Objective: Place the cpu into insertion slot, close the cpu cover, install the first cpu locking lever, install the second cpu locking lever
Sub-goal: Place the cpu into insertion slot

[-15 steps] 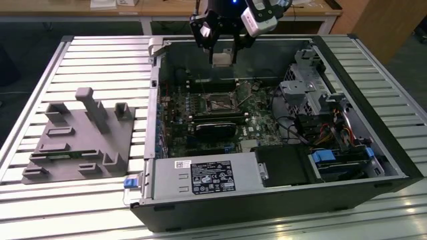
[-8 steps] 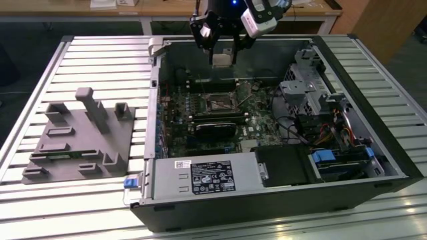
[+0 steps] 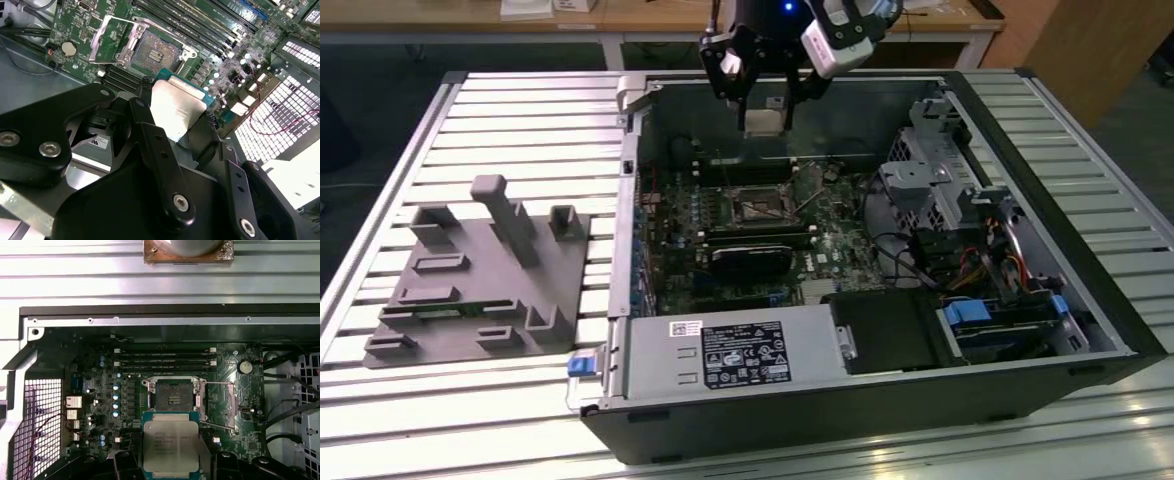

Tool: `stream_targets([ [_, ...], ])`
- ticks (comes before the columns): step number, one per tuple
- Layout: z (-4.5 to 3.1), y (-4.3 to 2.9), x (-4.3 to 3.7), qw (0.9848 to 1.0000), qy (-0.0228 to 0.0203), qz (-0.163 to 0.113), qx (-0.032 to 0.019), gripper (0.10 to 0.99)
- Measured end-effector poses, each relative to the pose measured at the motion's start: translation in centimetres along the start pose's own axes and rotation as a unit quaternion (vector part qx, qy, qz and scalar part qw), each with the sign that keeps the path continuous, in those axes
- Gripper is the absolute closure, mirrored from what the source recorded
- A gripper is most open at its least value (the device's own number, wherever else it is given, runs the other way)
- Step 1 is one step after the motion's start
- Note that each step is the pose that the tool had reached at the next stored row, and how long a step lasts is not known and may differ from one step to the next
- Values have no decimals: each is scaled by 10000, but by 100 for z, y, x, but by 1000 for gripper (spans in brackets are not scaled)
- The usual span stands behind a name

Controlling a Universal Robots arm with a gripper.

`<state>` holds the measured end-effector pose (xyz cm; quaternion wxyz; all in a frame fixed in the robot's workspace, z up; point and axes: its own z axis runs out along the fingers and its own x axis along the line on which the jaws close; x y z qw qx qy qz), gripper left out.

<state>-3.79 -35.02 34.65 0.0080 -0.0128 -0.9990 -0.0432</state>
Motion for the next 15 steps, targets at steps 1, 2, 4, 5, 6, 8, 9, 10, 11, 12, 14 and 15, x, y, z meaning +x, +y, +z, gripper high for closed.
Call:
stream_targets([
  [1, 3, 0, 0, 10000, 0, 0, 1, 549],
  [2, 6, -1, 0, 10000, 0, 0, 1, 549],
  [4, 13, -1, 0, 10000, 0, 0, 2, 549],
  [5, 15, -1, 0, 10000, 0, 0, 3, 549],
  [6, 19, -2, 0, 10000, -1, 0, 3, 549],
  [8, 25, -2, 0, 10000, -1, 0, 5, 549],
  [9, 28, -2, 0, 10000, -1, 0, 5, 549],
  [10, 31, -3, 0, 10000, -1, 0, 6, 549],
  [11, 34, -3, -1, 10000, -1, 0, 6, 549],
  [12, 38, -3, -1, 10000, -1, 0, 6, 549],
  [14, 44, -4, -1, 10000, -1, 0, 8, 549],
  [15, 48, -4, -1, 10000, -1, 0, 8, 549],
])
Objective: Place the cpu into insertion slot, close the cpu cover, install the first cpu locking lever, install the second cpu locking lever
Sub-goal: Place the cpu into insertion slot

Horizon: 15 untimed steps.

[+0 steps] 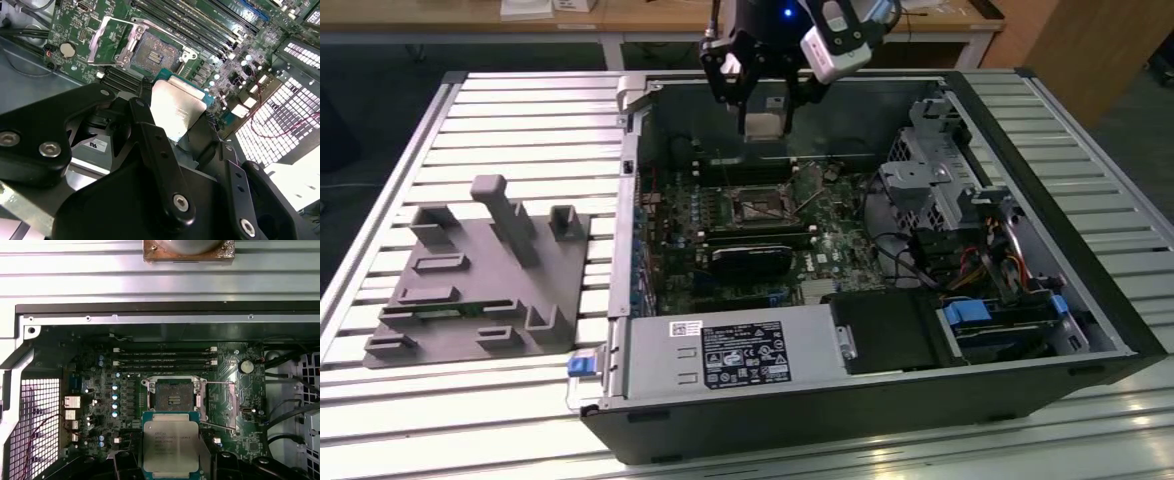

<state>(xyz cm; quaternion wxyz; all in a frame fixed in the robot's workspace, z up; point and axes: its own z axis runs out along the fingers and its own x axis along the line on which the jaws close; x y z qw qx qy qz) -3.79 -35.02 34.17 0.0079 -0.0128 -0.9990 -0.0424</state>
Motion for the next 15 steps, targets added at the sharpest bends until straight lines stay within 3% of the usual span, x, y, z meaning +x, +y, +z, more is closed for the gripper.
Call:
stream_targets([
  [15, 70, -6, -1, 10000, -9, 0, 6, 549],
])
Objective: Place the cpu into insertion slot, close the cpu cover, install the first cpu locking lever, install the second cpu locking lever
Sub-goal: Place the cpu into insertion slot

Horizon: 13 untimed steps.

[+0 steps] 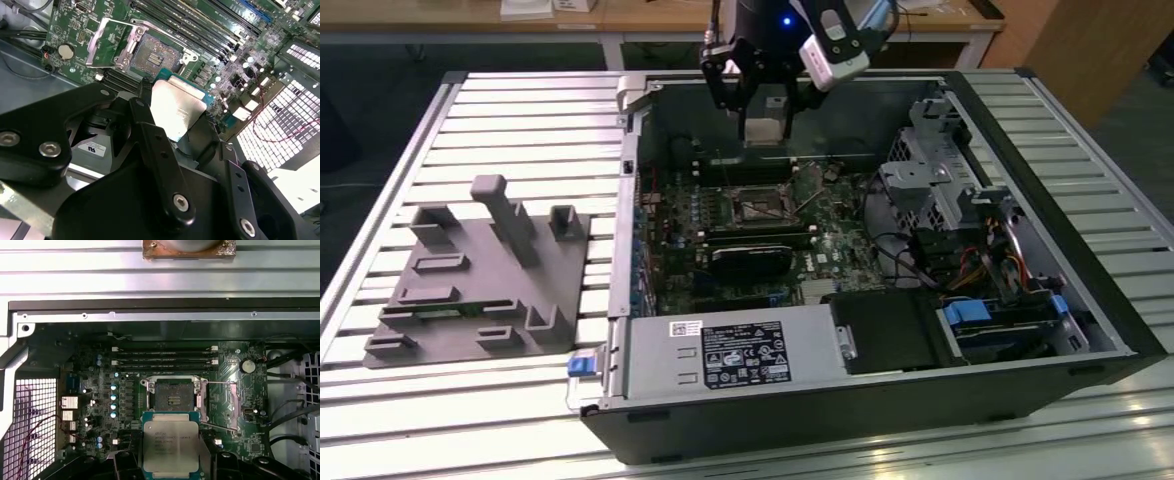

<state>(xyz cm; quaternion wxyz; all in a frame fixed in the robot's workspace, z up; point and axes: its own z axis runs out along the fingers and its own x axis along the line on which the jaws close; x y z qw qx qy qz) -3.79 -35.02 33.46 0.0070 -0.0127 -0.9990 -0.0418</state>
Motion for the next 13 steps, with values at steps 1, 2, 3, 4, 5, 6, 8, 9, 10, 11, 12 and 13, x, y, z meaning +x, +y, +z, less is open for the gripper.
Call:
stream_targets([
  [1, 5, 0, 0, 10000, -1, 0, 0, 549],
  [2, 10, -1, 0, 10000, -3, 0, 1, 549],
  [3, 14, -1, 0, 10000, -4, 0, 1, 549],
  [4, 19, -2, 0, 10000, -6, 0, 1, 549],
  [5, 24, -2, 0, 10000, -7, -1, 1, 549],
  [6, 29, -2, 0, 10000, -8, -1, 1, 549],
  [8, 40, -3, -1, 10000, -11, -1, 1, 549],
  [9, 46, -4, -1, 10000, -12, -1, 1, 549],
  [10, 52, -4, -1, 10000, -14, -1, 1, 549],
  [11, 58, -5, -1, 10000, -15, -1, 1, 549],
  [12, 64, -5, -1, 10000, -17, -1, 1, 549],
  [13, 71, -6, -1, 10000, -20, -1, 1, 549],
])
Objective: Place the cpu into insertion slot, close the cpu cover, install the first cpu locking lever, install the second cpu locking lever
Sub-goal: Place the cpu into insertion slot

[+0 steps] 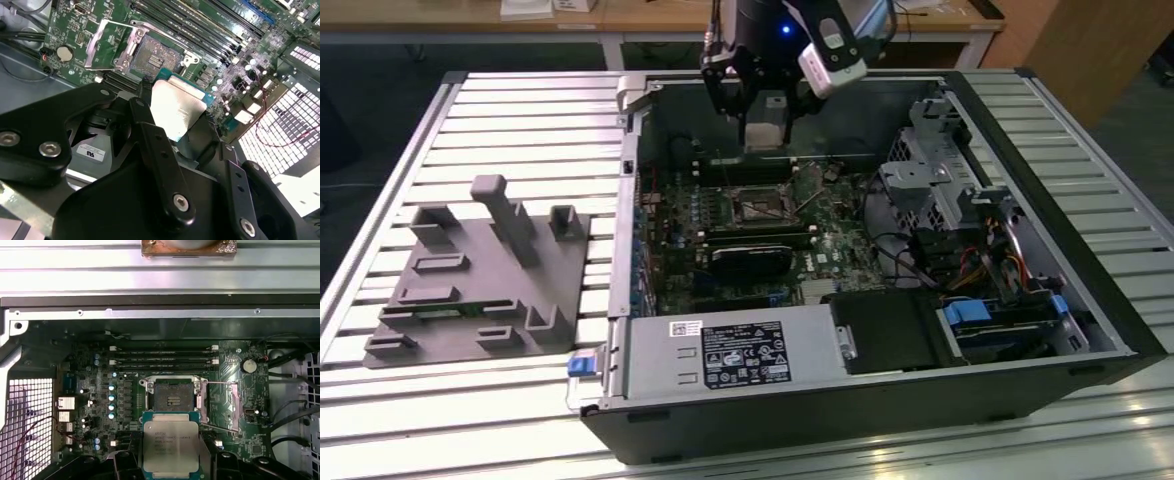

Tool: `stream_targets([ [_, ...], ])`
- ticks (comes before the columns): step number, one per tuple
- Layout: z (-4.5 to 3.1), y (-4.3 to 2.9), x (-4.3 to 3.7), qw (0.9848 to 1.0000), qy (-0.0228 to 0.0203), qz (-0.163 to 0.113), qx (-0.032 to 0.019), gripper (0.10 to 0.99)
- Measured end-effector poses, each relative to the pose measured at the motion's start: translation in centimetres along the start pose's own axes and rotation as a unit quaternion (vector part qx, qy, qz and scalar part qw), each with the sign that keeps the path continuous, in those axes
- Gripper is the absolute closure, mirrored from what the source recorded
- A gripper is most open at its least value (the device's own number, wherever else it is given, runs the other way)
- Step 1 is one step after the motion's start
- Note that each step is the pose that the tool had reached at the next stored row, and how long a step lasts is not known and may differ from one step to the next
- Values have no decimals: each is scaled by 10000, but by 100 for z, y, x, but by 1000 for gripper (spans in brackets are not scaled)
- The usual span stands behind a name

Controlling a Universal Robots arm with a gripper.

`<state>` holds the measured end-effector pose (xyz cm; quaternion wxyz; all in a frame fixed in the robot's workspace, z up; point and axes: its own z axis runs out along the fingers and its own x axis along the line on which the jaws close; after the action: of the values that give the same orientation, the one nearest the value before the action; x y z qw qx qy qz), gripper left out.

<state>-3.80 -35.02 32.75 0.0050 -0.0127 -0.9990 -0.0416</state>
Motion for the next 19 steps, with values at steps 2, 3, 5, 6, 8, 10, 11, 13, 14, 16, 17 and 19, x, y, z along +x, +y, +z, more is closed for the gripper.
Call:
stream_targets([
  [2, 16, -1, 0, 10000, -6, -1, 0, 549],
  [3, 25, -2, 0, 10000, -9, -1, 0, 549],
  [5, 53, -4, 0, 10000, -19, -2, 0, 549],
  [6, 69, -6, 0, 10000, -25, -2, -1, 549],
  [8, 103, -9, 0, 10000, -33, -3, -1, 549],
  [10, 136, -11, -1, 10000, -36, -3, -1, 549],
  [11, 153, -12, -1, 10000, -37, -3, -1, 549],
  [13, 186, -13, -1, 10000, -37, -3, -1, 549],
  [14, 203, -12, -1, 10000, -37, -3, 0, 549],
  [16, 237, -5, -1, 10000, -38, -3, 1, 549],
  [17, 254, 0, -1, 10000, -37, -3, 2, 549],
  [19, 289, 10, -1, 10000, -38, -3, 5, 549],
])
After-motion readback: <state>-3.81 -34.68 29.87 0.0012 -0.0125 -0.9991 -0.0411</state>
